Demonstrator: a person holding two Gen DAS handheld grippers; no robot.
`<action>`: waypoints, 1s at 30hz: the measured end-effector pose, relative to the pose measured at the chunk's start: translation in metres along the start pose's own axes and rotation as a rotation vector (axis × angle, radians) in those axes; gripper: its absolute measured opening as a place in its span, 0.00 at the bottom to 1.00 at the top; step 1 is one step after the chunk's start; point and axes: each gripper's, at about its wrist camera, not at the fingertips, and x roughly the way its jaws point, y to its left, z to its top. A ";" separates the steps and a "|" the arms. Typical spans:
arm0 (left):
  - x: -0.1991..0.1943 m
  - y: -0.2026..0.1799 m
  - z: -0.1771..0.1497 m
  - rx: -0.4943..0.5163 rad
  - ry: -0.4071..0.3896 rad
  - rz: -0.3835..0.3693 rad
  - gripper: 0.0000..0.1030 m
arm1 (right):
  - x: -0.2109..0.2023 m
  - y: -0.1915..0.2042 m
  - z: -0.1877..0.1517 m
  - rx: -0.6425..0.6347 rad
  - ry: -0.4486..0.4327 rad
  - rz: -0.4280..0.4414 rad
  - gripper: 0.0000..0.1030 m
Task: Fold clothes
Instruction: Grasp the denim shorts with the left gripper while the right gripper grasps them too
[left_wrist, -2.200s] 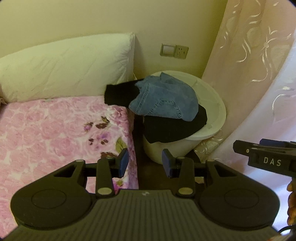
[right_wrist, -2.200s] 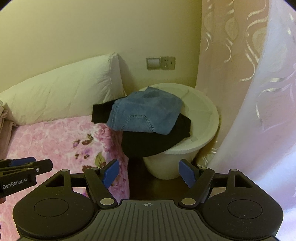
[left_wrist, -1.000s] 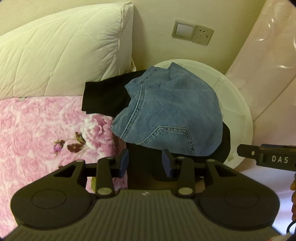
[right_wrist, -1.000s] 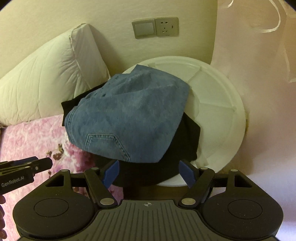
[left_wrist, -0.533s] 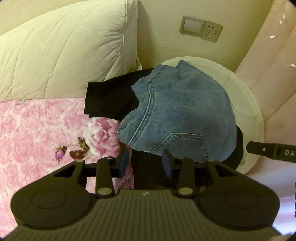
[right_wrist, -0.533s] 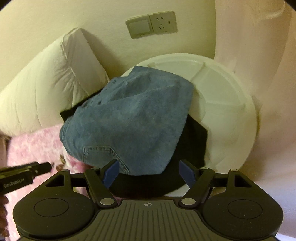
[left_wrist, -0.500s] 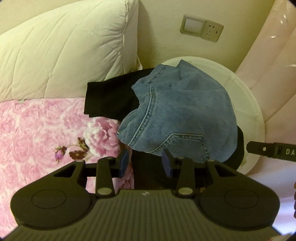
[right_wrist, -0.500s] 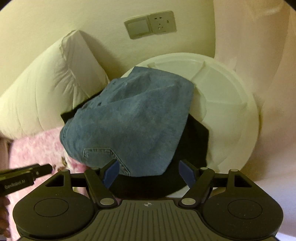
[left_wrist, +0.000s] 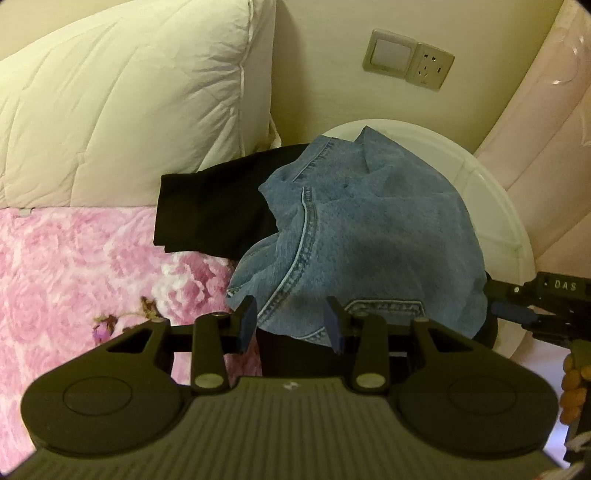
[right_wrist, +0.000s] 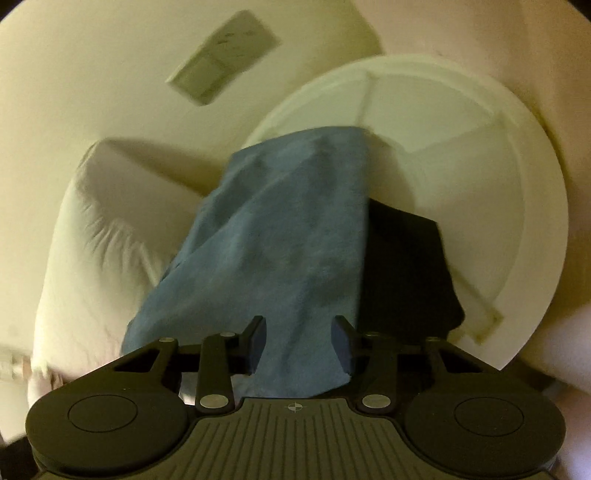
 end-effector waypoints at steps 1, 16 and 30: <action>0.003 0.001 0.001 -0.002 0.002 0.005 0.34 | 0.003 -0.004 0.003 0.018 -0.008 -0.006 0.43; 0.036 0.013 0.016 -0.029 0.002 -0.085 0.35 | 0.012 -0.023 0.008 0.064 0.009 -0.020 0.49; 0.043 0.003 0.023 0.078 0.021 -0.124 0.30 | 0.006 -0.010 0.013 -0.077 0.020 0.097 0.08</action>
